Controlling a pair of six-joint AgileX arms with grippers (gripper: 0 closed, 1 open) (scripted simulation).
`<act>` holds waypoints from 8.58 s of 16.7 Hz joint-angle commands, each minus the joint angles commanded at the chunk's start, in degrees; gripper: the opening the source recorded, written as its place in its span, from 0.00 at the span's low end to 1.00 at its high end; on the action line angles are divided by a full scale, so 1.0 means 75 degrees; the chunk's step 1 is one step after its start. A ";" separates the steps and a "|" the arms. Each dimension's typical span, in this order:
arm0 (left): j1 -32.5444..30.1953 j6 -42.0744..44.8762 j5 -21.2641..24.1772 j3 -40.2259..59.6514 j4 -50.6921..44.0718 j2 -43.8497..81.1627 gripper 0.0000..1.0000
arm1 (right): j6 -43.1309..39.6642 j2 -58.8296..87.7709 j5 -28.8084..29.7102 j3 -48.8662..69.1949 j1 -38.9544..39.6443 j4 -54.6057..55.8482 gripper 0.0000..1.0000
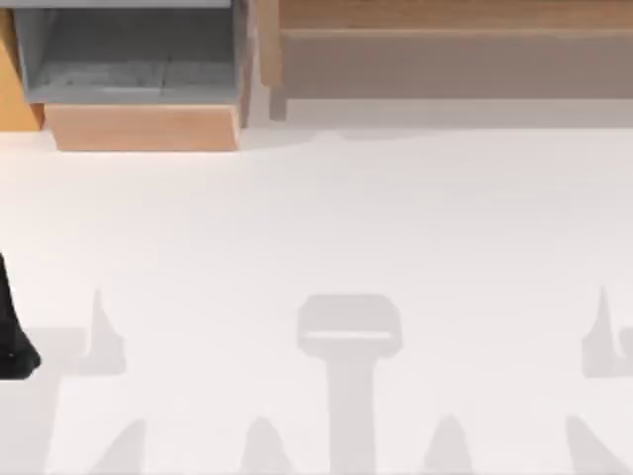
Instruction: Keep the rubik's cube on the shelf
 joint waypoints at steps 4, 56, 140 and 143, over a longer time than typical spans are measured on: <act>0.0056 0.0155 0.0057 0.0094 0.0110 0.0226 1.00 | 0.0000 0.0000 0.0000 0.0000 0.0000 0.0000 1.00; 0.3006 1.2099 0.3364 0.9278 0.8515 1.7832 0.62 | 0.0000 0.0000 0.0000 0.0000 0.0000 0.0000 1.00; 0.5570 1.2210 0.5868 0.3317 1.1740 1.5403 1.00 | 0.0000 0.0000 0.0000 0.0000 0.0000 0.0000 1.00; 0.5608 1.2211 0.5906 0.3269 1.1766 1.5387 1.00 | 0.0000 0.0000 0.0000 0.0000 0.0000 0.0000 1.00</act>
